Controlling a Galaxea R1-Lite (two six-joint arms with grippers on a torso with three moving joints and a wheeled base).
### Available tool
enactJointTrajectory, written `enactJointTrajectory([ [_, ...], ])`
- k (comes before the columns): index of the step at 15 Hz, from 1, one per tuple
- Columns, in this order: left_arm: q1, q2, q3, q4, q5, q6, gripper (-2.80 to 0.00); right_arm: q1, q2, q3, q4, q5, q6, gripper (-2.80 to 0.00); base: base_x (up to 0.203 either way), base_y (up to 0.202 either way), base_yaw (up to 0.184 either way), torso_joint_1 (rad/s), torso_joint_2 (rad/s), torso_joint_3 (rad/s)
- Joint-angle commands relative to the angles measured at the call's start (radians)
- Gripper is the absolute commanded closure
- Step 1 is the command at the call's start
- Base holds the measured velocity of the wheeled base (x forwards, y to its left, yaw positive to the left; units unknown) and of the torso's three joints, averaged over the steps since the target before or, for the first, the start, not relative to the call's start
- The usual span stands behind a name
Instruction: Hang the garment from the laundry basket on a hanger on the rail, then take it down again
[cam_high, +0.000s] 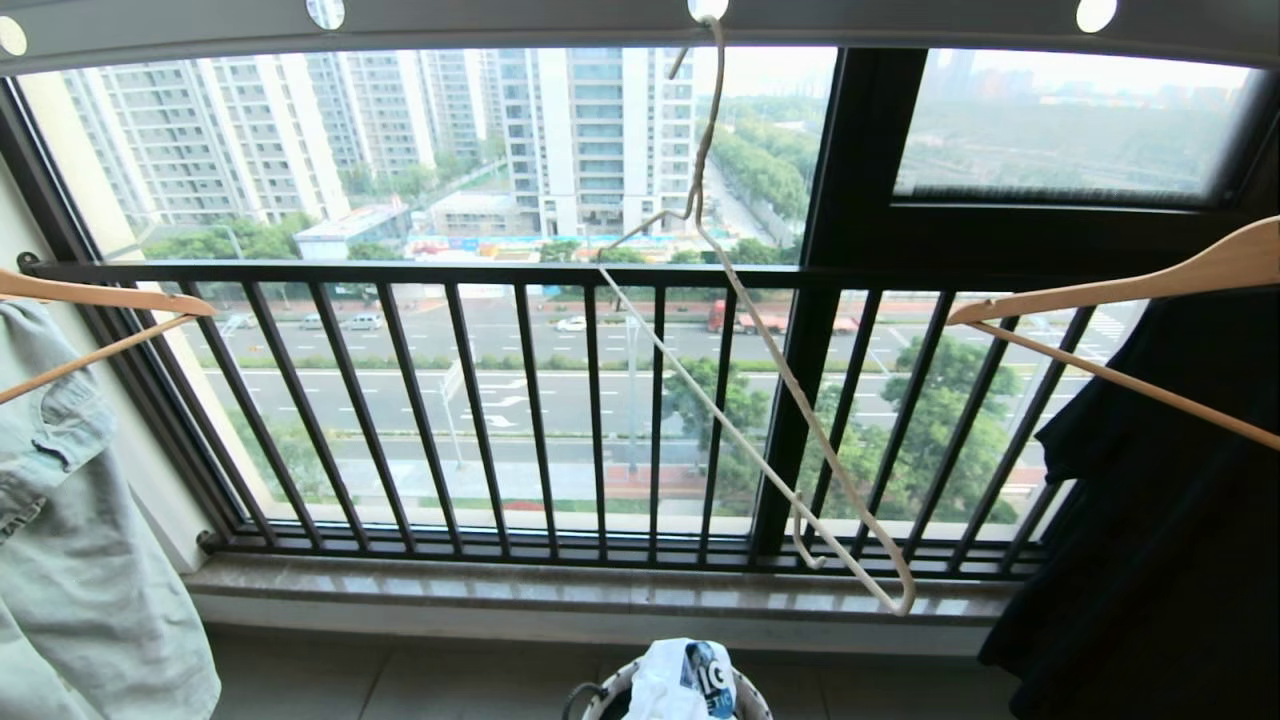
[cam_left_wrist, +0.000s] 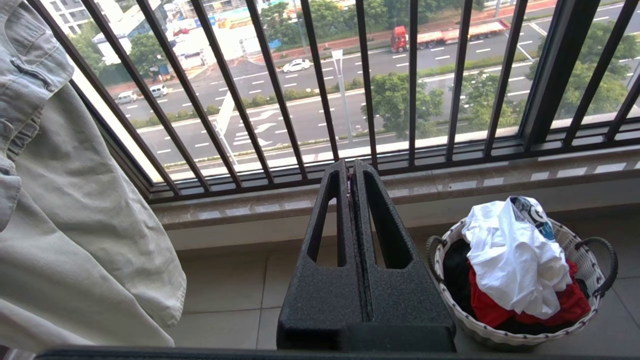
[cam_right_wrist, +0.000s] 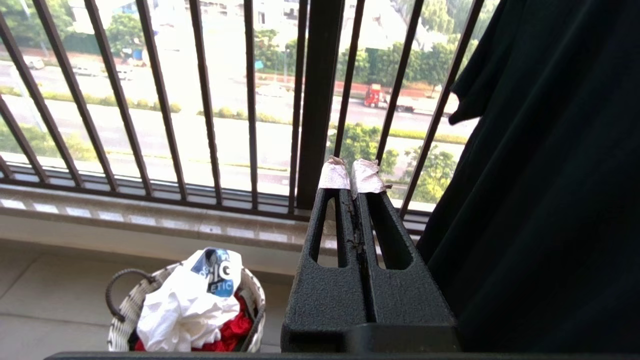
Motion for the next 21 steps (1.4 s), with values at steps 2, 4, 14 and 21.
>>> enactJointTrajectory([
  [2,0.0,-0.001,0.006,0.003,0.005,-0.007,0.0,0.0,0.002,0.008,0.054,0.003,0.017,0.0,0.0,0.0,0.0,0.0,0.0,0.0],
  [4,0.0,-0.002,0.006,0.004,0.004,-0.007,0.0,0.0,0.002,0.008,0.054,0.003,0.013,0.0,0.0,0.0,0.0,0.0,0.0,0.0],
  [14,0.0,-0.002,0.009,0.001,0.035,-0.152,0.0,0.0,0.002,0.008,0.052,0.001,0.063,0.0,0.0,0.0,0.0,0.0,0.0,0.0],
  [21,0.0,-0.002,0.009,0.001,0.035,-0.151,0.0,0.0,0.002,0.008,0.052,0.001,0.063,0.0,0.0,0.0,0.0,0.0,0.0,0.0],
])
